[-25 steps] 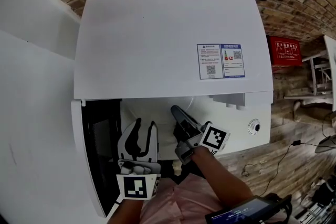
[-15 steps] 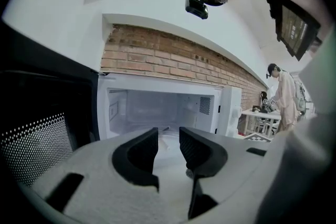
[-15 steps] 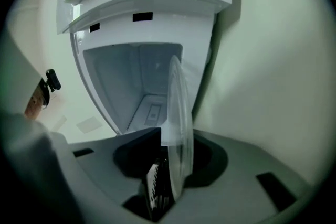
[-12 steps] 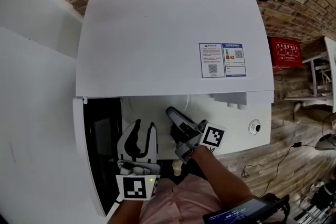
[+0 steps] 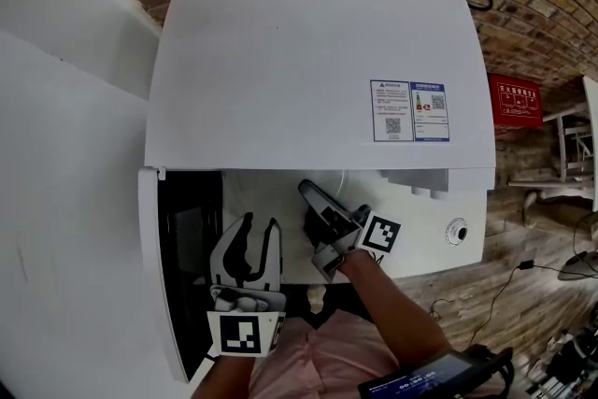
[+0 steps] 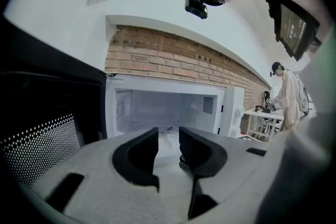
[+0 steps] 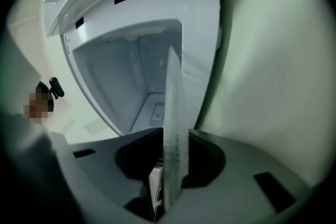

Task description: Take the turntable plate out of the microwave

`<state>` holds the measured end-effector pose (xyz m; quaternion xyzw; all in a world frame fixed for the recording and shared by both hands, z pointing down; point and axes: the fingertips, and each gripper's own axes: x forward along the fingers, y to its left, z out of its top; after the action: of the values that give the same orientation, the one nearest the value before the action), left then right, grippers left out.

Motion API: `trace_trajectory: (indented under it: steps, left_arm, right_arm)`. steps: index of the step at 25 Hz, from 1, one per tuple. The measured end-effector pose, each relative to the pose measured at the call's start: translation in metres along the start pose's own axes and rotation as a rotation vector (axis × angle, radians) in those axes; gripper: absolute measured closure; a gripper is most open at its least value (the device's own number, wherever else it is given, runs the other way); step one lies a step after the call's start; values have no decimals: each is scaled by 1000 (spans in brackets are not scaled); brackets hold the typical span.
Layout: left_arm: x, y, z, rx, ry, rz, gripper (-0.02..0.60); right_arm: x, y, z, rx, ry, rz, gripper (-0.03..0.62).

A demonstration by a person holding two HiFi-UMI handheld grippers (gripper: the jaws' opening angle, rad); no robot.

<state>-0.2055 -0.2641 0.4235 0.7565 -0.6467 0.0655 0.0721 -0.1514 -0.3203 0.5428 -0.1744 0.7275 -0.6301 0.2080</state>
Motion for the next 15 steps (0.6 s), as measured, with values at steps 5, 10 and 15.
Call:
trace_trajectory:
  steps: [5, 10, 15]
  left_arm:
    - [-1, 1, 2, -15, 8, 10, 453]
    - [-9, 2, 7, 7, -4, 33, 453]
    - [-19, 1, 18, 22, -36, 66, 453]
  right_arm:
    - [3, -9, 4, 5, -2, -38, 563]
    - [-1, -7, 2, 0, 42, -54, 566]
    - [-12, 8, 0, -11, 77, -21, 566]
